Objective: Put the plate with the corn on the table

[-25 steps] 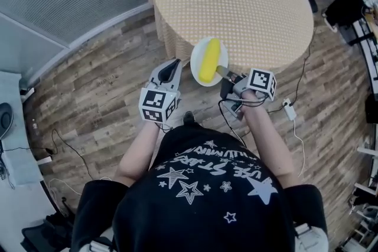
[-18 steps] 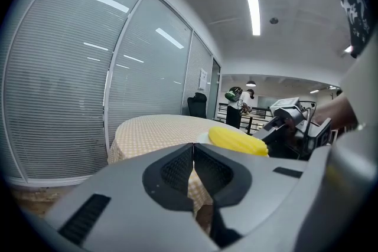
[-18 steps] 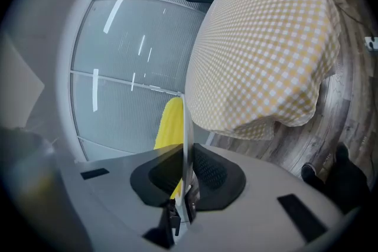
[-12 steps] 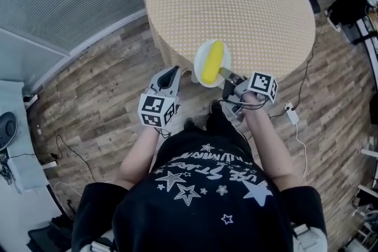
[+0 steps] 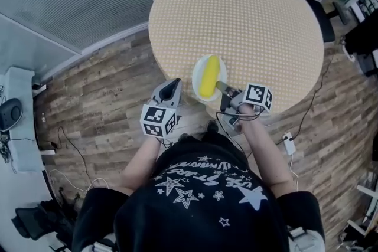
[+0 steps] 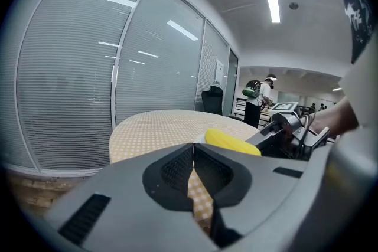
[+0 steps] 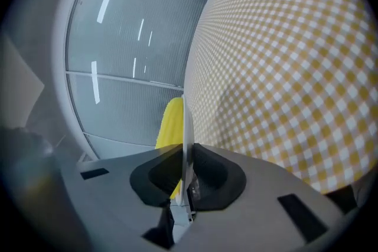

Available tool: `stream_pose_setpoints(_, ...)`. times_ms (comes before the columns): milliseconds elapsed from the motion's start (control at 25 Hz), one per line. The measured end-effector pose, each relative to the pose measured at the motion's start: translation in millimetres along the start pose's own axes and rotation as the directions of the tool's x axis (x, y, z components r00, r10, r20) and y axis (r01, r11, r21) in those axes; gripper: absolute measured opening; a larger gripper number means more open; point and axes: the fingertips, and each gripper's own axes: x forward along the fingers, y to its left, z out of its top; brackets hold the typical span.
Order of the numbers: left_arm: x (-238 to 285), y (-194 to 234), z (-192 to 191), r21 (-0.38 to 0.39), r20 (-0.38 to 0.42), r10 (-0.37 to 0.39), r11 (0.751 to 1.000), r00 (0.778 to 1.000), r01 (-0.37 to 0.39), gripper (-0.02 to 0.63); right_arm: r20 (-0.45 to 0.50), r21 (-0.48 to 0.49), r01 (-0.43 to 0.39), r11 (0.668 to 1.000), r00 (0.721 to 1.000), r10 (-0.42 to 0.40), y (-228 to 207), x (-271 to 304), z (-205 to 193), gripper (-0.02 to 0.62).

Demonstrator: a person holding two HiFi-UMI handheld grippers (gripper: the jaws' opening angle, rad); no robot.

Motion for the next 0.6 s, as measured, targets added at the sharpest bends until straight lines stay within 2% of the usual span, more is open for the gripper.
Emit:
stream_pose_setpoints(240, 22, 0, 4, -0.048, 0.016, 0.084, 0.995, 0.996, -0.083, 0.011, -0.071, -0.023, -0.012, 1.0, 0.997, 0.011, -5, 15, 36, 0.043)
stream_pose_setpoints(600, 19, 35, 19, -0.05, 0.033, 0.213, 0.976, 0.977, -0.211, 0.011, -0.148, -0.058, -0.043, 0.997, 0.988, 0.034, 11, 59, 65, 0.043)
